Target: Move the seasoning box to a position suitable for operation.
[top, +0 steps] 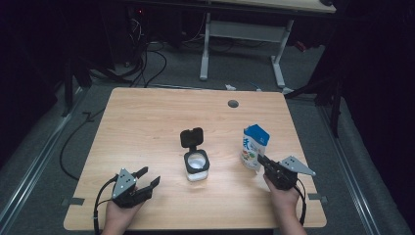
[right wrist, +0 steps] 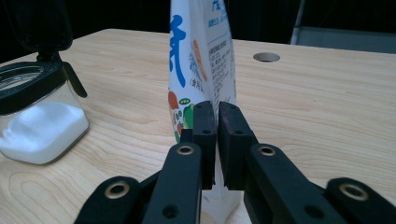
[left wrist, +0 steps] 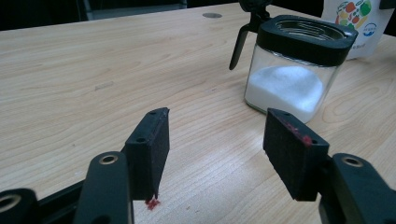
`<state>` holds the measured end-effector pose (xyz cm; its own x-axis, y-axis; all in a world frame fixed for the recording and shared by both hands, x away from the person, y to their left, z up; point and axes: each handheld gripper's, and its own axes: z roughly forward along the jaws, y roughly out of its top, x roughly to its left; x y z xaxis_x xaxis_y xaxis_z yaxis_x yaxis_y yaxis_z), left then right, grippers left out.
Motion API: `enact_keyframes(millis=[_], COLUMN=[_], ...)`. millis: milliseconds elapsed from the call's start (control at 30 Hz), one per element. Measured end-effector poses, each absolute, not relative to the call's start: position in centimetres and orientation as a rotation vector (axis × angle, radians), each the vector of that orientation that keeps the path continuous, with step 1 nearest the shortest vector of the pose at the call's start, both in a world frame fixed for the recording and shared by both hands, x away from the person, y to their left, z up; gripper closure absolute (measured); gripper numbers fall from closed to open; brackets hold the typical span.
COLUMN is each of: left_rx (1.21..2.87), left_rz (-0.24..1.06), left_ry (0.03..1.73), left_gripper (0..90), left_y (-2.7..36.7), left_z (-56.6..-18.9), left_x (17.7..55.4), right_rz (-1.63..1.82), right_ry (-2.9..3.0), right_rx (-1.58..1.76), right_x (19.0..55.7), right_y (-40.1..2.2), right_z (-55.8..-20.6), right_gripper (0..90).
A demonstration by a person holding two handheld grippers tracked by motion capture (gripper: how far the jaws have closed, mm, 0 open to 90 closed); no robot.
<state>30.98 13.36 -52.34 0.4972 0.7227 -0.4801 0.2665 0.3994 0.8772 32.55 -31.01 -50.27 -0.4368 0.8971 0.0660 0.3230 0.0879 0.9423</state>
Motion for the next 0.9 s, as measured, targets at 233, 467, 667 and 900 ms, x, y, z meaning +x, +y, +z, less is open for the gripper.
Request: enact_keyframes(millis=[233,467,667,900], left_rx=[1.168,1.171,1.176,1.194], left_rz=[0.370,0.372,0.373,0.376], left_ry=[1.057,1.056,1.056,1.072], left_gripper=[41.5,41.5,41.6,42.3], left_y=[13.40,13.37,13.38,13.37], left_z=[-52.36,-52.37,-52.41,-52.49], left_x=[30.98,30.99,31.01,31.11], right_rz=[1.359,1.356,1.333,1.290], right_ry=[1.810,1.806,1.822,1.837], right_rx=[1.216,1.228,1.236,1.235], right_x=[32.32,32.07,32.01,31.66], right_y=[-31.15,-31.24,-31.16,-31.08], right_z=[-50.69,-50.94,-51.00,-50.89], right_gripper=[82.1,77.1,70.1,63.9])
